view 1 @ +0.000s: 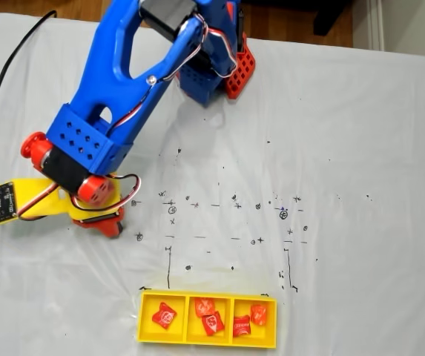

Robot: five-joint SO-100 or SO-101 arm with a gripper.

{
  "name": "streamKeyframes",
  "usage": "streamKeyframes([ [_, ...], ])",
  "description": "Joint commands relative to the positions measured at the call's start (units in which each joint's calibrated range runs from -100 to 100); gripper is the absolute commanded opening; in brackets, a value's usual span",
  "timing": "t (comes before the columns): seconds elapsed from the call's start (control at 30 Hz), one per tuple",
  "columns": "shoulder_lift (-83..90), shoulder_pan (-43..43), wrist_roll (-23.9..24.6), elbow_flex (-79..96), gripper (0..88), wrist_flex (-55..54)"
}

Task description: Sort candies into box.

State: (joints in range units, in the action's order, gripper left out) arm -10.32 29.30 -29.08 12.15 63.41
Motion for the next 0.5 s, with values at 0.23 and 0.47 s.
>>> streamKeyframes([
  [0.23,0.06,-1.04,0.78,2.01,11.9,-3.36],
  [0.47,1.84,-1.04,0.93,2.1,4.1,-4.35],
])
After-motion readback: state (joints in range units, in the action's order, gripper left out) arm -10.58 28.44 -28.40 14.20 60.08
